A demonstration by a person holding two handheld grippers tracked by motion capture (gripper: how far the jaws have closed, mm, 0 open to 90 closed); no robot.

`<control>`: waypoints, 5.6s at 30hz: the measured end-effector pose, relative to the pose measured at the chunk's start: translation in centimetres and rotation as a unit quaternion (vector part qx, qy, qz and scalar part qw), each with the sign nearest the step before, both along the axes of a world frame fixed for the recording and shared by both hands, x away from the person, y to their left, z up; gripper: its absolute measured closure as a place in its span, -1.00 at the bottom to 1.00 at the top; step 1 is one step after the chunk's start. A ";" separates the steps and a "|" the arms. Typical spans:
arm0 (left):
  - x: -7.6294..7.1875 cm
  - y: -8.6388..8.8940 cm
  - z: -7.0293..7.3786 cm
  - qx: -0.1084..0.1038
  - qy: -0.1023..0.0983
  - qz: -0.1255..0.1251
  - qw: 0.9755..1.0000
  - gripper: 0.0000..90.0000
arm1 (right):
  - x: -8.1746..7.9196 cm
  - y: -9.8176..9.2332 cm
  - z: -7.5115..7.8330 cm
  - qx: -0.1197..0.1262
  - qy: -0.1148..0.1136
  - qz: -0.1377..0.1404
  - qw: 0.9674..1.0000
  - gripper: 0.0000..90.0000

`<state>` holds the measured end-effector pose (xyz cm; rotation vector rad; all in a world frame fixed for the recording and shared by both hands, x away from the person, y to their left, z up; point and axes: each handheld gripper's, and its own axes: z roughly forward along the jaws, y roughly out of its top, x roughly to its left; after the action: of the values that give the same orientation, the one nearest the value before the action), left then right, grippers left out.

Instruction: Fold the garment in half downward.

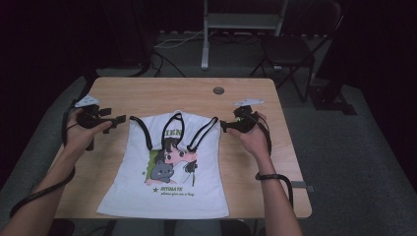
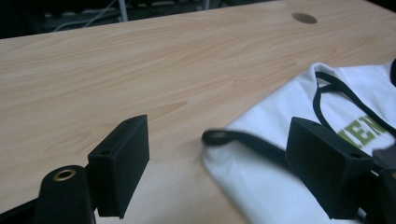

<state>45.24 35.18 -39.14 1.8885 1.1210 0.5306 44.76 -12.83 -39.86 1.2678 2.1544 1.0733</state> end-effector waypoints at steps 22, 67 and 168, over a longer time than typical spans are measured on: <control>4.4 -5.6 -3.0 0.075 0.072 -0.059 0.993 -0.41 | 4.9 5.1 -2.8 -0.038 0.066 0.078 0.994 -0.30; 5.1 -3.2 -1.9 0.019 0.075 -0.046 0.996 0.88 | 4.6 4.1 -1.6 -0.008 0.045 0.115 0.992 0.80; 2.6 0.1 2.8 -0.055 0.014 -0.046 0.997 0.81 | 3.4 1.5 2.4 0.083 -0.003 0.117 0.990 0.81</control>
<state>47.83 35.28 -36.37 1.8475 1.0532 0.3855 48.20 -11.29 -37.42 1.0971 2.2920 1.3743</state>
